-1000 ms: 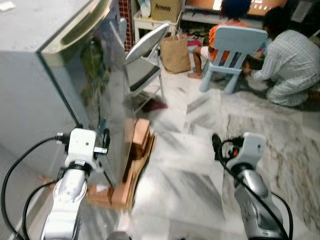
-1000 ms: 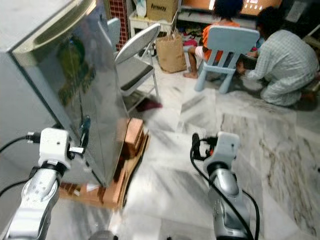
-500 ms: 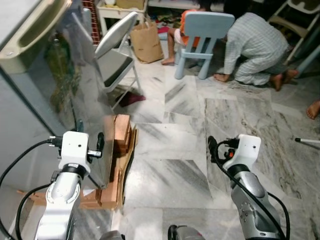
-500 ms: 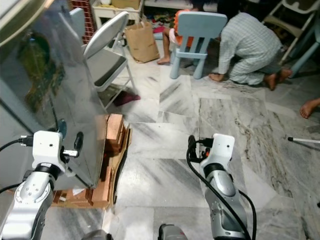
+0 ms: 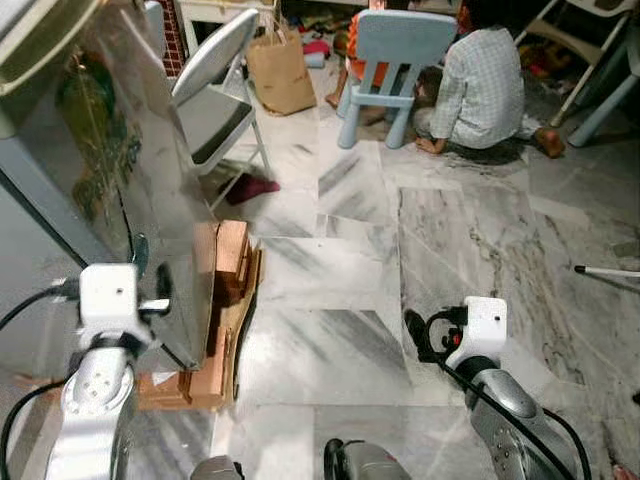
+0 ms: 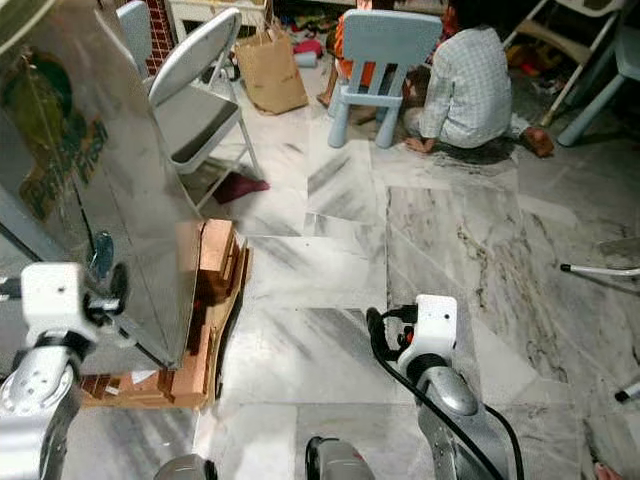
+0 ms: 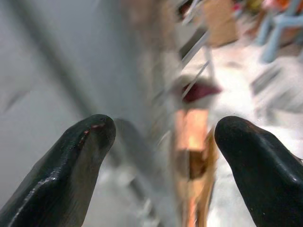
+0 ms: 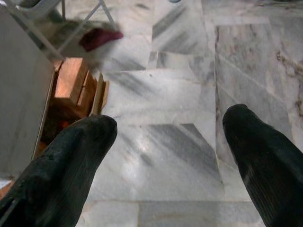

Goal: Restocking fridge

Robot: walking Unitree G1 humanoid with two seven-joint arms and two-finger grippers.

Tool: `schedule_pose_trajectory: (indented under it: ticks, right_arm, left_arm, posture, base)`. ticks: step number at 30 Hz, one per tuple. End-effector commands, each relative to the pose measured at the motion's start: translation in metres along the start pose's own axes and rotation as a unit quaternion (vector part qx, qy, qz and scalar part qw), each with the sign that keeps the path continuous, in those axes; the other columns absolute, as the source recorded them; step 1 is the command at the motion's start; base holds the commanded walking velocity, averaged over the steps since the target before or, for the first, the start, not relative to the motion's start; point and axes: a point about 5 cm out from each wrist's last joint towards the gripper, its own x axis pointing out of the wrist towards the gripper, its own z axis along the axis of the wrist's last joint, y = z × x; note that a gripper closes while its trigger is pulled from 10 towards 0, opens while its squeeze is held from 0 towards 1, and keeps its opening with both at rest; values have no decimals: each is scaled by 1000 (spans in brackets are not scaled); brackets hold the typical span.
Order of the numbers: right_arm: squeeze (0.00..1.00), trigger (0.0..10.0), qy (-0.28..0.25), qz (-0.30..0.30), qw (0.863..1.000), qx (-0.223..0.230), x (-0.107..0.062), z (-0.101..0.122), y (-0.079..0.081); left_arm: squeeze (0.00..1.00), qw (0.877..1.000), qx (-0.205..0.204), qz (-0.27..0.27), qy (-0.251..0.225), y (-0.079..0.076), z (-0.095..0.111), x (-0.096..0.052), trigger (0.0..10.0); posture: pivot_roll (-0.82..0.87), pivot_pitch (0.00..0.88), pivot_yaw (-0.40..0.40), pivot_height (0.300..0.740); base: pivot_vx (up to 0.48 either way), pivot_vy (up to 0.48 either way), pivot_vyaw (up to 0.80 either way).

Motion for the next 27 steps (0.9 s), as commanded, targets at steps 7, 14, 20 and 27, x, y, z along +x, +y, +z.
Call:
schedule_pose_trajectory:
  ticks: [7, 14, 20, 27]
  right_arm:
    - [0, 10000, 11, 39, 999, -12, -5, 5, 0]
    - [0, 10000, 18, 56, 998, -21, -3, 9, 4]
    - [0, 10000, 7, 64, 998, -17, -7, 18, 0]
    - [0, 10000, 11, 55, 998, -17, -10, 15, -2]
  left_arm:
    - [0, 998, 20, 41, 35, 8, -17, -19, 10000]
    - [0, 1000, 5, 12, -19, 5, 2, 20, 10000]
    - [0, 998, 16, 39, -37, 24, 14, 45, 10000]
    - [0, 999, -4, 20, -49, 24, 15, 48, 10000]
  posture:
    - [115, 163, -99, 740]
    - [101, 164, -133, 740]
    - [72, 161, -128, 740]
    - [65, 164, -125, 740]
  base:
    - [0, 0, 0]
    - [0, 0, 0]
    - [0, 0, 0]
    - [0, 0, 0]
